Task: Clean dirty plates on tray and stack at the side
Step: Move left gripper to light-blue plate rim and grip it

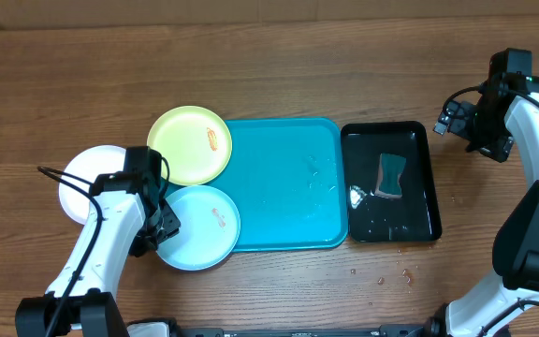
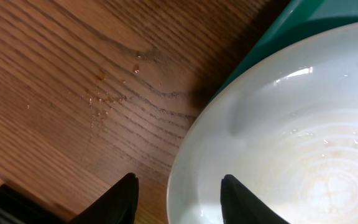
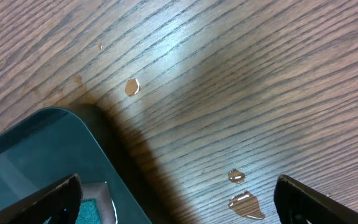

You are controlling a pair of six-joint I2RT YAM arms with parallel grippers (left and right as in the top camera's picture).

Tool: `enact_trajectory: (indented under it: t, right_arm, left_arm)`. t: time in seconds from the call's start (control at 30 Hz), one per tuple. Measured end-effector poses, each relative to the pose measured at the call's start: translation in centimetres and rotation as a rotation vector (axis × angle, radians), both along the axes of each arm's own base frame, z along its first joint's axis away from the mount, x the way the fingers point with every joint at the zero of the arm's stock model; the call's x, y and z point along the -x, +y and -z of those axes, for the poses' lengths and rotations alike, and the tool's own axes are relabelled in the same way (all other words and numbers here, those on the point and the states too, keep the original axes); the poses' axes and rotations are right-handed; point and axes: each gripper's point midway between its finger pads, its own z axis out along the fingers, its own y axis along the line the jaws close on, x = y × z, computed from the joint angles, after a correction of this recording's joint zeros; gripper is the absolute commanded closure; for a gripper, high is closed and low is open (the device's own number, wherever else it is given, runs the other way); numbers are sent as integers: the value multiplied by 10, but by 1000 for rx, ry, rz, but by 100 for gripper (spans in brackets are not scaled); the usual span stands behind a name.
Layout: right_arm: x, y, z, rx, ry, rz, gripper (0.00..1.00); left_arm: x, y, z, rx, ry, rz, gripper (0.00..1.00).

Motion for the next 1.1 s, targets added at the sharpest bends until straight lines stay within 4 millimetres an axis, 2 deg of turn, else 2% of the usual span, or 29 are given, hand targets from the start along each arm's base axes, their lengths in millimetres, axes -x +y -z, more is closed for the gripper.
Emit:
enact_trajectory:
  t: [0.2,0.47,0.8,1.03,1.1]
  right_arm:
    - [0,0,0,0,0,0,0]
    - [0,0,0,0,0,0,0]
    - [0,0,0,0,0,0,0]
    - [0,0,0,0,0,1,0]
    - [0,0,0,1,0,0,0]
  left_arm:
    - [2,0,9,0,-4,3,58]
    - [5,0,16,2,-2,18,78]
    - [5,-12,18,72,-6,18,82]
    - [5,-21,18,123,-5,40,96]
    - [5,-25,19,147,-5,49,96]
